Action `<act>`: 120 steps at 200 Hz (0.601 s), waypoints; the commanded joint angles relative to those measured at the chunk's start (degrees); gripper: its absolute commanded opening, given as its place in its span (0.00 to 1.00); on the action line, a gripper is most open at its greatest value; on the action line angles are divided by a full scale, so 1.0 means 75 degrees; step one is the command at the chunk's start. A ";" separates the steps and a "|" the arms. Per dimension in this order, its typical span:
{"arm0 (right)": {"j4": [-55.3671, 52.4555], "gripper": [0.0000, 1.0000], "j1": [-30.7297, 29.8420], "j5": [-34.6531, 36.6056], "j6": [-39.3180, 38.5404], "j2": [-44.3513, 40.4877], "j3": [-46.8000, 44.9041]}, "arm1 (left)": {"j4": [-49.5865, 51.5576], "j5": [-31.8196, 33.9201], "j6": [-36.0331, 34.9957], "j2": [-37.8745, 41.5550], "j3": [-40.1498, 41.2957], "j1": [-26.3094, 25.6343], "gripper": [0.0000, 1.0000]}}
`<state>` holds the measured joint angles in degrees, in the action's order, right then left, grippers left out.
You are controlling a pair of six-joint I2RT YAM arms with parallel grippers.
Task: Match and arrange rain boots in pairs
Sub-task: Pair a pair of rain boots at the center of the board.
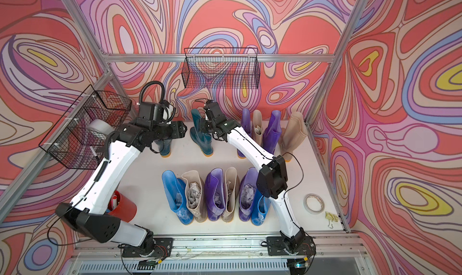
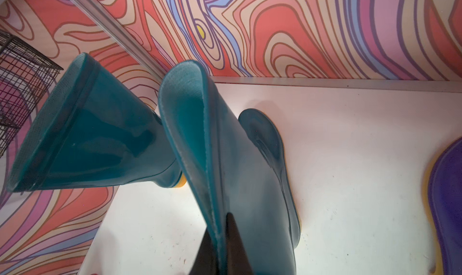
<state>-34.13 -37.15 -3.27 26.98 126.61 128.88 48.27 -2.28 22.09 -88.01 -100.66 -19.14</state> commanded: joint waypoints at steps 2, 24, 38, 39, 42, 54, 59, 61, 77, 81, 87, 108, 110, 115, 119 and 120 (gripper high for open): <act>0.1167 0.05 0.0031 -0.0446 -0.0129 -0.0541 -0.0246 | -0.0278 -0.0283 0.0424 -0.0481 -0.0496 -0.0020 0.71; 0.1554 0.08 0.0030 -0.0677 -0.0089 -0.0681 -0.0637 | -0.0342 -0.0365 0.0628 -0.0954 -0.0941 -0.0015 0.72; 0.1703 0.08 0.0028 -0.0724 -0.0079 -0.0764 -0.0789 | -0.0348 -0.0469 0.0739 -0.1232 -0.1210 -0.0015 0.72; 0.1715 0.08 0.0029 -0.0724 -0.0075 -0.0766 -0.0795 | -0.0351 -0.0475 0.0749 -0.1247 -0.1224 -0.0015 0.72; 0.1750 0.08 0.0031 -0.0735 -0.0074 -0.0783 -0.0816 | -0.0361 -0.0478 0.0772 -0.1302 -0.1270 -0.0015 0.72; 0.1802 0.08 0.0026 -0.0789 -0.0070 -0.0787 -0.0860 | -0.0421 -0.0426 0.0881 -0.1481 -0.1391 -0.0016 0.72; 0.1802 0.08 0.0031 -0.0803 -0.0060 -0.0784 -0.0859 | -0.0474 -0.0428 0.0912 -0.1540 -0.1426 -0.0015 0.72; 0.1807 0.08 0.0031 -0.0806 -0.0068 -0.0780 -0.0860 | -0.0496 -0.0432 0.0929 -0.1572 -0.1435 -0.0015 0.72; 0.1874 0.08 0.0031 -0.0906 -0.0048 -0.0801 -0.0899 | -0.0544 -0.0534 0.1013 -0.1828 -0.1624 -0.0015 0.72; 0.1895 0.08 0.0024 -0.0912 -0.0026 -0.0803 -0.0912 | -0.0499 -0.0542 0.1030 -0.1899 -0.1683 -0.0016 0.72; 0.1951 0.08 0.0031 -0.0951 -0.0003 -0.0811 -0.0947 | -0.0473 -0.0551 0.1060 -0.2006 -0.1777 -0.0024 0.72; 0.2172 0.09 0.0025 -0.1004 0.0087 -0.0869 -0.1110 | -0.0512 -0.0551 0.1195 -0.2282 -0.1868 -0.0014 0.72; 0.2189 0.09 0.0029 -0.1008 0.0092 -0.0872 -0.1124 | -0.0517 -0.0551 0.1210 -0.2314 -0.1871 -0.0020 0.72; 0.2247 0.09 0.0031 -0.1029 0.0108 -0.0888 -0.1159 | -0.0546 -0.0531 0.1252 -0.2362 -0.1870 -0.0021 0.72; 0.2280 0.09 0.0031 -0.1051 0.0125 -0.0896 -0.1174 | -0.0570 -0.0517 0.1286 -0.2404 -0.1876 -0.0018 0.72; 0.2285 0.09 0.0031 -0.1052 0.0127 -0.0890 -0.1181 | -0.0573 -0.0511 0.1292 -0.2407 -0.1879 -0.0017 0.72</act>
<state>-24.71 -37.06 -9.50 27.33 123.94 120.53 44.86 -5.89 29.19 -103.92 -113.65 -19.14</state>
